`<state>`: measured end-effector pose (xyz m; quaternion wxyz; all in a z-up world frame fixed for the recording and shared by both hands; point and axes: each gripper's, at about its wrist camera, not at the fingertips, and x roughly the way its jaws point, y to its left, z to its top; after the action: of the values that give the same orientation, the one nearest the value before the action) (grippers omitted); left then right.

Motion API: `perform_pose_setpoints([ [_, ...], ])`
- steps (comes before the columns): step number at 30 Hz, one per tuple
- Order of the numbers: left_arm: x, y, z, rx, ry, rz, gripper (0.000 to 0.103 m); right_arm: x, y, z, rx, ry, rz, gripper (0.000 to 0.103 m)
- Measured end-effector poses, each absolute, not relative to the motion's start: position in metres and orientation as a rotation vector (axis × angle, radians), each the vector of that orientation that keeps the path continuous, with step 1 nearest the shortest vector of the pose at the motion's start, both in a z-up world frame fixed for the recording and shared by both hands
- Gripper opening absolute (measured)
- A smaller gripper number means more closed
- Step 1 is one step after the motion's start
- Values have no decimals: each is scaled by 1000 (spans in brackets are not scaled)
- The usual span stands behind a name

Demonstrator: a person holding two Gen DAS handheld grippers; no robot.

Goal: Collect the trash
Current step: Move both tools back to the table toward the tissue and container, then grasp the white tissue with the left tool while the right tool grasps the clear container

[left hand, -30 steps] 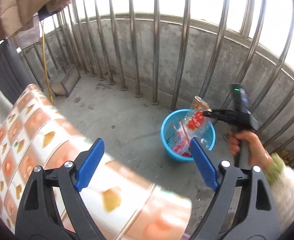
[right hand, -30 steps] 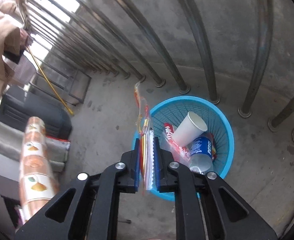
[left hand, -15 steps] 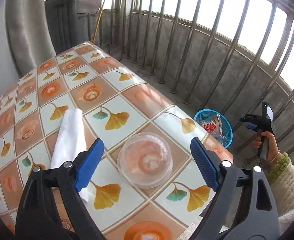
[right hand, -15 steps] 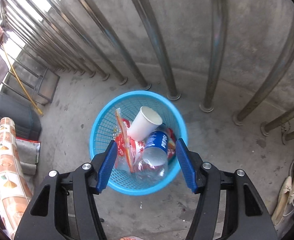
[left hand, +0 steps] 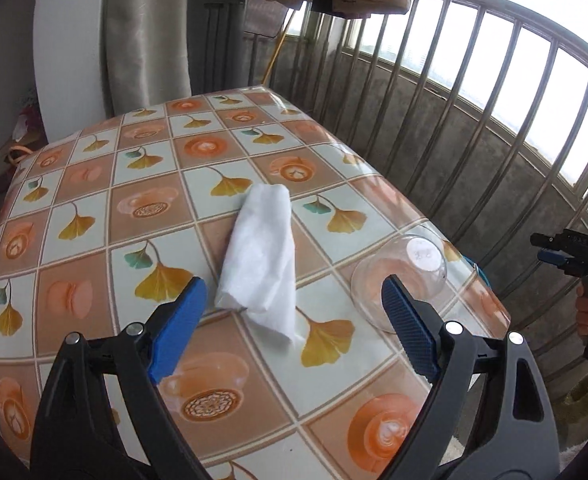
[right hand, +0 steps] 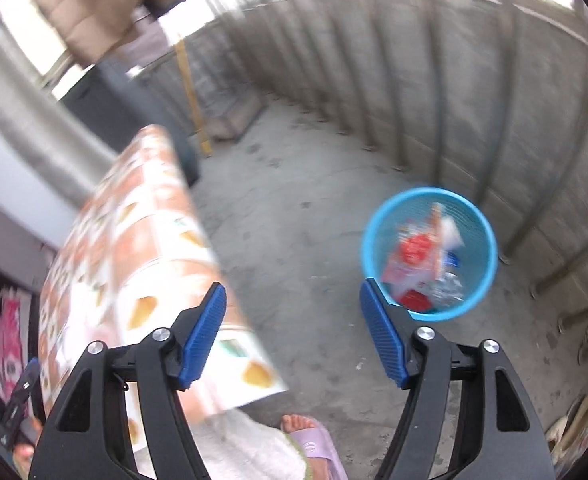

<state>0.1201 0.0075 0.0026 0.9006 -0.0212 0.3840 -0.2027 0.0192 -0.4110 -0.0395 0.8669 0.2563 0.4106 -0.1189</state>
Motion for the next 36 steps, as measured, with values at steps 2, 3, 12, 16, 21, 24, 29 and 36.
perform_pose_setpoints([
  [2, 117, 19, -1, -63, 789, -395, 85, 31, -374, -24, 472, 854, -152, 72],
  [3, 117, 24, -2, -70, 785, -386, 85, 35, -356, -19, 442, 848, -107, 75],
  [12, 127, 48, -23, -49, 854, -274, 85, 67, -199, -17, 86, 920, 155, 80],
  [16, 138, 51, -28, -71, 881, -288, 85, 76, -172, -31, 59, 957, 201, 80],
  [21, 150, 45, -31, -89, 906, -308, 85, 95, -158, -51, 41, 989, 189, 79],
  [24, 156, 39, -32, -96, 911, -323, 85, 103, -155, -58, 36, 1003, 182, 69],
  [29, 164, 22, -34, -51, 900, -327, 85, 100, -154, -58, 23, 999, 172, 69],
  [36, 182, -3, -49, 23, 937, -331, 79, 90, -167, -58, 64, 1004, 131, 69],
])
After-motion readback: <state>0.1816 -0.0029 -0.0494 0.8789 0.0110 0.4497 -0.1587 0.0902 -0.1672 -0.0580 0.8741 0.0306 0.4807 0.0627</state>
